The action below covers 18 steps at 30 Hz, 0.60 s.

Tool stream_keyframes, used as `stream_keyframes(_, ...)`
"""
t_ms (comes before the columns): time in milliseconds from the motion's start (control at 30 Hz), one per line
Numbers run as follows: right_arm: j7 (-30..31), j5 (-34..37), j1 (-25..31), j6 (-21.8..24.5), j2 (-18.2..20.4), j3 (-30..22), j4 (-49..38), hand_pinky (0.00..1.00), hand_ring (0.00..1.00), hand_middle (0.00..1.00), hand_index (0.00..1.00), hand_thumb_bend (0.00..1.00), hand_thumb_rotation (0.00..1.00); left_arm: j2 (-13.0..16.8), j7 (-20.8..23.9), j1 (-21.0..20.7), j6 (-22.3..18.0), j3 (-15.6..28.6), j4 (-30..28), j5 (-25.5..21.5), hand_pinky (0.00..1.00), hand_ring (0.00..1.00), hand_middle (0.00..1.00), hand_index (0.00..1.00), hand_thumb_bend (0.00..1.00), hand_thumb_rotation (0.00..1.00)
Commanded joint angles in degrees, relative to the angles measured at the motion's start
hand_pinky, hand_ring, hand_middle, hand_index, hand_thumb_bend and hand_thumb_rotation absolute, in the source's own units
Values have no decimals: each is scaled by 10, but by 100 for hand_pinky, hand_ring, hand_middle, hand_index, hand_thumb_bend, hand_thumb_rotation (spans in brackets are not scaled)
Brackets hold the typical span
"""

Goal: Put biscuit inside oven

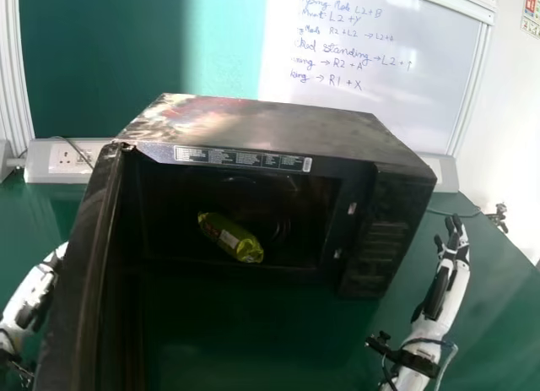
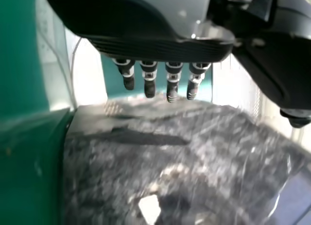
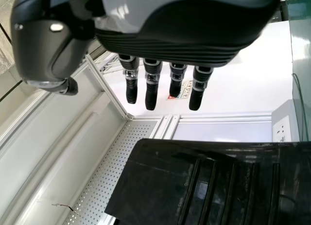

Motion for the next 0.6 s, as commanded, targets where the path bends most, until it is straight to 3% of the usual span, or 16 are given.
stream_keyframes(0,5,4,-5,1,3,3,-1,92,90,91,93,62,100,-14,12,11,-2,-18,-2,15,78,80,81,84,79,79)
stream_keyframes(267,1,-6,-4,3,3,4,-1,90,89,91,92,62,100,2,12,4,-2,-63,10,57,79,83,84,86,87,82)
stream_keyframes(567,-11,-22,-5,0,3,5,2,87,87,89,89,58,100,-1,17,8,-1,-98,-10,67,80,83,83,86,90,82)
